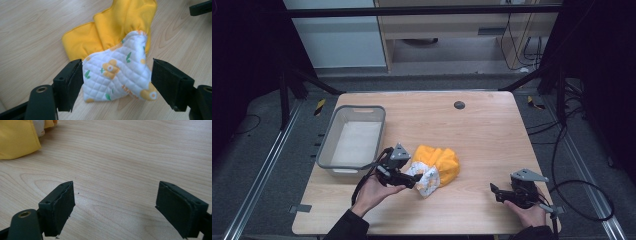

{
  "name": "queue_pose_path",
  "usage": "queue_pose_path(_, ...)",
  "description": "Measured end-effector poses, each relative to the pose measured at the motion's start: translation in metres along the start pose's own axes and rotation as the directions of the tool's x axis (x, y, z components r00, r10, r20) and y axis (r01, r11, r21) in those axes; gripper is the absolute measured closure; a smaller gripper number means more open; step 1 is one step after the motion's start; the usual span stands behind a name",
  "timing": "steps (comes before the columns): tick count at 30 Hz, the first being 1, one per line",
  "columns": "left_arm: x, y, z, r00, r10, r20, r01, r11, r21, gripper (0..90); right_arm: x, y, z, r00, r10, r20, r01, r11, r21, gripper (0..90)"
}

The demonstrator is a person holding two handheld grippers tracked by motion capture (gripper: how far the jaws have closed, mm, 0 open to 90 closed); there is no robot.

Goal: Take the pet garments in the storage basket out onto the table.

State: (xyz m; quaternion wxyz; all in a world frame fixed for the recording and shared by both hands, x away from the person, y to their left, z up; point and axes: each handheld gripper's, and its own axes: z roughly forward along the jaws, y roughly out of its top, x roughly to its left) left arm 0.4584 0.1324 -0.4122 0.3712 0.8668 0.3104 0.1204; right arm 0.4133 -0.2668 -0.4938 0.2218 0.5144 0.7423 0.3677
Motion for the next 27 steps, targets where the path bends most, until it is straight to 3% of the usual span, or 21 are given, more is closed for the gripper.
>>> queue_pose_path(10,0.003,-0.028,-0.014,0.9988,-0.037,-0.031,0.035,0.9973,-0.065,23.3,0.000,-0.001,0.000,1.0000,-0.002,-0.002,0.002,1.000,0.002,14.7)
queue_pose_path(19,0.008,-0.061,-0.031,0.9962,-0.079,-0.036,0.074,0.9893,-0.126,25.5,0.000,-0.002,0.000,1.0000,-0.003,-0.001,0.003,1.000,0.007,14.4)
queue_pose_path(27,0.016,-0.095,-0.044,0.9907,-0.121,-0.063,0.112,0.9863,-0.121,25.6,0.001,-0.003,0.000,1.0000,-0.003,0.000,0.003,1.000,0.005,13.3)
